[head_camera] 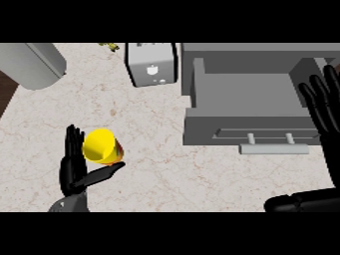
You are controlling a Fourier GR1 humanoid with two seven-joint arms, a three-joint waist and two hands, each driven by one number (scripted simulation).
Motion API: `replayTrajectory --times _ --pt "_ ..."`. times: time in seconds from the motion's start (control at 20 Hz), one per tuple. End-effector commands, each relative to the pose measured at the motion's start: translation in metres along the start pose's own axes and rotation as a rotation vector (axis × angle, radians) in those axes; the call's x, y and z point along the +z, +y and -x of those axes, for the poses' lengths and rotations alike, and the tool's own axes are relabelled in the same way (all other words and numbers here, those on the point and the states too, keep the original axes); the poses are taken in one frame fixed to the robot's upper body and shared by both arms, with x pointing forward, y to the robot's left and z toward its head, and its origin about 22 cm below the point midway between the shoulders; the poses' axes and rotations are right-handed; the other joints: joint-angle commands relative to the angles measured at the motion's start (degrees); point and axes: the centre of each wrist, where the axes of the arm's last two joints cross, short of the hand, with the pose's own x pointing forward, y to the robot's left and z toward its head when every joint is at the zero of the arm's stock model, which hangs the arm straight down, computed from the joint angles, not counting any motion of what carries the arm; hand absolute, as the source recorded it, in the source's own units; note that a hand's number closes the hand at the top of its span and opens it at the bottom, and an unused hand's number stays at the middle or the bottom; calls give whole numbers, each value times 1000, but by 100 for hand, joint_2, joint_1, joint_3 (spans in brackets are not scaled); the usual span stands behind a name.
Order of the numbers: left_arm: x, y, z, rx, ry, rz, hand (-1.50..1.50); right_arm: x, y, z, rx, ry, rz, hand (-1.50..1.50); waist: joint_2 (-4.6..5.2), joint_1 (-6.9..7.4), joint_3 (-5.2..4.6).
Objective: Pick up the cup, place it into the drawer and close the drawer
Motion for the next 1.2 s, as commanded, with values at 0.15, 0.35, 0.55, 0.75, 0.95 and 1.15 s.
replayTrajectory --times 0.15,0.35,0.55,0.75,0.95,1.15 --pt "-7 -2 4 81 -7 -21 -150 -2 9 4 -10 17 -8 -150 1 4 0" --pt "-7 -24 11 98 0 11 -150 2 -10 0 -2 16 5 -150 3 -16 0" --pt "-4 -24 19 171 9 32 -150 17 3 1 1 0 0 -150 4 -36 -2" --pt "2 -14 25 245 23 97 -150 4 0 4 -5 11 -5 -150 6 -20 -2" --pt "-7 -21 26 280 -23 111 150 -3 6 -4 2 -8 -5 -150 5 -12 -2" --pt "-6 -25 20 324 -62 141 150 -17 -5 -6 6 -3 18 -150 -5 31 1"
